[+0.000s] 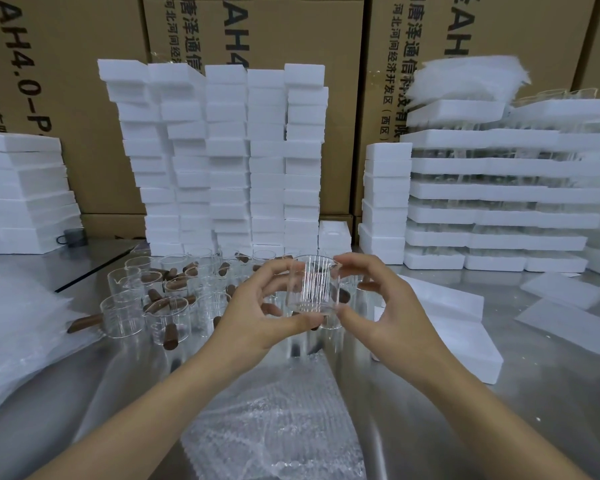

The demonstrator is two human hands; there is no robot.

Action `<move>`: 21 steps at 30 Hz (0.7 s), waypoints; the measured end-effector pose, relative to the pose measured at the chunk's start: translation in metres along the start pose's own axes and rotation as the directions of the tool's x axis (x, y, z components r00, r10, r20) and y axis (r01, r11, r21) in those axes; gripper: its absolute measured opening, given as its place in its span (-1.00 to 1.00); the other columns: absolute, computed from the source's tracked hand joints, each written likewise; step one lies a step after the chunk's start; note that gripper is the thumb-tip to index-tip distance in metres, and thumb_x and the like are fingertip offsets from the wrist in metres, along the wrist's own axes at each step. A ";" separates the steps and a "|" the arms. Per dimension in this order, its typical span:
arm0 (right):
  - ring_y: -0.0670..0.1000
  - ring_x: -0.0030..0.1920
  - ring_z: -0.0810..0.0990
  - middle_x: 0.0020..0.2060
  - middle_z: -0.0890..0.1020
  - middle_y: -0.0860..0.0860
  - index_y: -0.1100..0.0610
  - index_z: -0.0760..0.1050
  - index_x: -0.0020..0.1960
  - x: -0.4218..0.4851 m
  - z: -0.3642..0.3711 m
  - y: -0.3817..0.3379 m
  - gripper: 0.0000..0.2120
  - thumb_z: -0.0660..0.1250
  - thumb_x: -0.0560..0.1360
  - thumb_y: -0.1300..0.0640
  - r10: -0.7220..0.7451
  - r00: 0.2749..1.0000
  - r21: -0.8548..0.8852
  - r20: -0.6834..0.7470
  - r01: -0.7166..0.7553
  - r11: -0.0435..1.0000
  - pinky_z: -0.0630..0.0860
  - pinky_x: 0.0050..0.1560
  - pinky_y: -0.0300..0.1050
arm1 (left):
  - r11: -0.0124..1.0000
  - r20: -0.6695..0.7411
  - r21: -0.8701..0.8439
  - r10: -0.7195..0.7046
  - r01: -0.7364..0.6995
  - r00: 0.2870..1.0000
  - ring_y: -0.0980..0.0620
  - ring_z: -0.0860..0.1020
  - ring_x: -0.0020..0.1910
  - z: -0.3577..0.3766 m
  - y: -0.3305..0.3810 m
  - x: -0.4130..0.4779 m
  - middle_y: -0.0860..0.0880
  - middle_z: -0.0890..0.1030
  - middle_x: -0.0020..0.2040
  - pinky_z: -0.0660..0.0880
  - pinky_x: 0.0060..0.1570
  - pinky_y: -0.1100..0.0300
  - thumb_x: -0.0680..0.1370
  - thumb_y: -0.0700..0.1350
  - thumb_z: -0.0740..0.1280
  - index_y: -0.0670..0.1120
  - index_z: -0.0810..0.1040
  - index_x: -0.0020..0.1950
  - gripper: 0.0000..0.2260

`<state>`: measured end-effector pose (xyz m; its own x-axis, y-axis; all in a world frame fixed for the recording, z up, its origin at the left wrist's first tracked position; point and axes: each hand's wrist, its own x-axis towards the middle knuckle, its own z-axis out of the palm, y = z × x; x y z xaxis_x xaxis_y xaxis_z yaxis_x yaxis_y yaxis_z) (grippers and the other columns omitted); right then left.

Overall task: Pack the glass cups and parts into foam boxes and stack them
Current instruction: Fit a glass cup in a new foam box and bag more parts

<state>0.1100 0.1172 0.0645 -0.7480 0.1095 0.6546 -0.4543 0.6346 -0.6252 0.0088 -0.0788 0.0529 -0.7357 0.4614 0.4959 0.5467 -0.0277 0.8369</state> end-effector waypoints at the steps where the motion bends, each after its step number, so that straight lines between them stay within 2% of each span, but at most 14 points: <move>1: -0.13 0.36 0.55 0.22 0.64 -0.25 -0.21 0.51 0.35 0.001 -0.001 0.000 -0.56 0.44 0.48 -0.06 -0.004 1.000 -0.008 -0.012 0.004 1.000 0.45 0.39 -0.05 | 1.000 -0.004 -0.004 -0.002 0.002 1.000 0.05 0.66 0.30 0.000 0.000 0.000 0.12 0.71 0.30 0.56 0.18 -0.23 0.30 0.15 0.71 0.35 0.57 0.30 -0.38; 3: -0.10 0.36 0.56 0.24 0.64 -0.22 -0.20 0.55 0.33 0.001 -0.003 0.001 -0.59 0.45 0.51 0.04 -0.013 1.000 -0.013 -0.016 0.013 1.000 0.46 0.36 -0.04 | 0.999 0.012 -0.031 -0.019 0.019 1.000 0.02 0.69 0.26 0.000 -0.001 0.000 0.11 0.72 0.29 0.57 0.22 -0.32 0.34 0.13 0.70 0.31 0.59 0.33 -0.40; 5: -0.12 0.36 0.56 0.25 0.64 -0.22 -0.22 0.56 0.33 0.001 -0.003 0.002 -0.63 0.45 0.57 0.07 0.012 1.000 0.005 0.004 -0.012 1.000 0.45 0.34 -0.09 | 0.996 0.047 -0.070 -0.043 0.047 0.998 0.00 0.70 0.25 -0.001 -0.002 -0.001 0.09 0.73 0.29 0.55 0.32 -0.34 0.38 0.08 0.68 0.22 0.59 0.38 -0.40; 8: -0.17 0.21 0.64 0.13 0.71 -0.18 -0.15 0.63 0.28 0.004 -0.001 0.004 -0.76 0.41 0.65 0.08 0.150 0.988 0.066 0.041 -0.153 0.986 0.51 0.20 -0.17 | 0.985 0.083 -0.139 -0.088 0.098 0.993 0.06 0.66 0.32 -0.004 -0.003 -0.001 0.05 0.73 0.28 0.51 0.44 -0.14 0.45 -0.01 0.64 0.09 0.59 0.43 -0.44; 10: -0.13 0.01 0.70 -0.06 0.76 -0.12 -0.06 0.70 0.11 0.006 -0.002 0.003 -0.85 0.34 0.69 0.04 0.215 0.969 0.071 0.118 -0.224 0.972 0.53 0.06 -0.25 | 0.981 0.104 -0.161 -0.093 0.109 0.990 0.14 0.60 0.40 -0.004 -0.006 0.000 0.09 0.70 0.33 0.48 0.45 0.03 0.46 -0.03 0.60 0.03 0.69 0.33 -0.56; 12: -0.08 -0.12 0.71 -0.18 0.74 -0.06 0.00 0.69 -0.03 0.007 -0.003 0.001 -0.74 0.26 0.73 0.05 0.255 0.941 0.084 0.224 -0.279 0.957 0.51 -0.04 -0.32 | 0.977 0.124 -0.175 -0.103 0.124 0.987 0.18 0.57 0.42 -0.005 -0.007 0.002 0.15 0.68 0.36 0.53 0.33 0.21 0.45 0.01 0.59 0.09 0.77 0.20 -0.69; 14: -0.02 -0.19 0.70 -0.22 0.70 -0.02 0.11 0.68 0.00 0.008 -0.004 0.001 -0.70 0.22 0.75 0.06 0.319 0.886 0.143 0.337 -0.383 0.913 0.51 -0.01 -0.19 | 0.976 0.158 -0.158 -0.127 0.152 0.979 0.22 0.59 0.39 -0.005 -0.007 0.002 0.15 0.71 0.31 0.54 0.21 0.33 0.46 0.10 0.56 0.18 0.73 0.23 -0.66; 15: 0.00 -0.21 0.69 -0.23 0.69 0.00 0.18 0.67 0.06 0.009 -0.005 0.003 -0.69 0.22 0.75 0.04 0.357 0.857 0.175 0.372 -0.442 0.880 0.50 0.02 -0.09 | 0.980 0.170 -0.120 -0.137 0.158 0.976 0.24 0.61 0.35 -0.005 -0.008 0.002 0.17 0.72 0.27 0.53 0.18 0.33 0.47 0.16 0.54 0.20 0.66 0.30 -0.60; 17: 0.00 -0.25 0.66 -0.22 0.67 0.01 0.23 0.65 0.14 0.009 -0.006 0.007 -0.67 0.24 0.74 0.00 0.439 0.822 0.249 0.362 -0.539 0.804 0.48 0.02 -0.03 | 0.991 0.117 0.022 -0.135 0.134 0.984 0.25 0.66 0.18 -0.004 -0.011 0.002 0.23 0.74 0.15 0.55 0.16 0.22 0.50 0.28 0.53 0.23 0.56 0.36 -0.54; 19: -0.02 -0.33 0.62 -0.20 0.69 0.01 0.23 0.63 0.18 0.010 -0.005 0.010 -0.66 0.25 0.73 -0.02 0.523 0.794 0.353 0.309 -0.607 0.712 0.50 -0.07 -0.09 | 0.984 0.028 0.157 -0.090 0.085 0.996 0.23 0.63 -0.11 -0.002 -0.013 -0.001 0.24 0.68 -0.08 0.54 0.01 0.23 0.49 0.30 0.53 0.24 0.56 0.17 -0.66; 20: -0.02 -0.36 0.60 -0.19 0.71 0.01 0.23 0.62 0.18 0.011 -0.005 0.010 -0.67 0.24 0.74 -0.02 0.556 0.781 0.414 0.285 -0.624 0.663 0.50 -0.13 -0.12 | 0.972 0.028 0.227 -0.075 0.067 0.997 0.21 0.54 -0.24 -0.001 -0.013 -0.003 0.21 0.62 -0.19 0.51 -0.12 0.25 0.49 0.31 0.52 0.20 0.55 0.03 -0.71; 21: -0.02 -0.38 0.59 -0.16 0.73 0.02 0.21 0.61 0.17 0.011 -0.005 0.010 -0.69 0.22 0.74 -0.01 0.579 0.771 0.472 0.265 -0.627 0.619 0.49 -0.17 -0.13 | 0.946 0.078 0.321 -0.073 0.044 0.994 0.22 0.47 -0.32 0.000 -0.014 -0.007 0.19 0.56 -0.28 0.46 -0.22 0.27 0.49 0.35 0.48 0.16 0.53 -0.08 -0.69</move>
<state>0.0994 0.1290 0.0677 -0.9681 0.2489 0.0300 -0.0404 -0.0366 -0.9985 0.0060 -0.0816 0.0383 -0.7402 0.5297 0.4142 0.6130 0.2784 0.7394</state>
